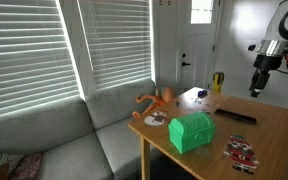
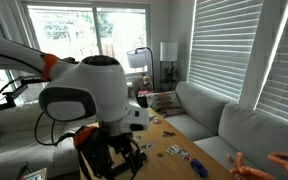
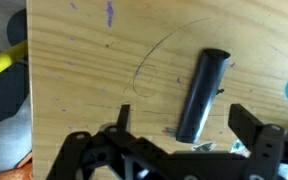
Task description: Pick up the remote and place it right way up on the table
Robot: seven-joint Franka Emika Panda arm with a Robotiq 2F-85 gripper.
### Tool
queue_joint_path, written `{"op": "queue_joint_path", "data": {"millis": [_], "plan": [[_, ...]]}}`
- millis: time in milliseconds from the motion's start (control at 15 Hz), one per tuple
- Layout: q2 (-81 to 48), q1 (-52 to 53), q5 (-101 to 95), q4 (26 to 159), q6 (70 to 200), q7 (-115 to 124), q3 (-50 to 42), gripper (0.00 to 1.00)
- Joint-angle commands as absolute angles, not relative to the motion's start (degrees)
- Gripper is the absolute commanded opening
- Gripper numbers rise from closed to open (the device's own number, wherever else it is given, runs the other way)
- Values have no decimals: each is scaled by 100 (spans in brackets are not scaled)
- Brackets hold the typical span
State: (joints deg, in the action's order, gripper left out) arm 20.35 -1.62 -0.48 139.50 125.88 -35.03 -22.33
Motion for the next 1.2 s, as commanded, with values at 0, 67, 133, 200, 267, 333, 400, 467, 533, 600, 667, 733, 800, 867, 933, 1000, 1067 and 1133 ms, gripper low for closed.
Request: {"op": "queue_joint_path", "data": {"millis": [0, 67, 133, 200, 267, 333, 400, 467, 533, 600, 667, 733, 800, 867, 933, 1000, 1067, 1133], "plan": [[2008, -359, 39, 13942, 12576, -3567, -2045, 100], [2008, -359, 39, 13942, 12576, -3567, -2045, 100], [2008, -359, 39, 13942, 12576, -3567, -2045, 100], [2008, -359, 39, 13942, 12576, -3567, -2045, 100], [2039, -387, 4, 14020, 12752, -3376, -1959, 100], [2074, -402, -3, 14094, 12823, -3254, -1876, 100], [2109, -432, -49, 14189, 12993, -3045, -1770, 100], [2140, -429, -22, 14268, 13106, -2921, -1701, 100], [2140, -418, -8, 14339, 13163, -2781, -1634, 100], [2136, -395, 24, 14405, 13213, -2682, -1588, 100], [2115, -360, 129, 14439, 13228, -2630, -1573, 100], [2083, -324, 234, 14469, 13228, -2631, -1572, 100], [2043, -293, 336, 14479, 13187, -2668, -1579, 100], [1997, -299, 398, 14489, 13163, -2656, -1578, 100], [1956, -293, 514, 14488, 13129, -2708, -1617, 100], [1925, -301, 619, 14494, 13150, -2769, -1663, 100], [1905, -296, 751, 14505, 13157, -2851, -1713, 100], [1894, -278, 918, 14506, 13137, -2985, -1784, 100]]}}
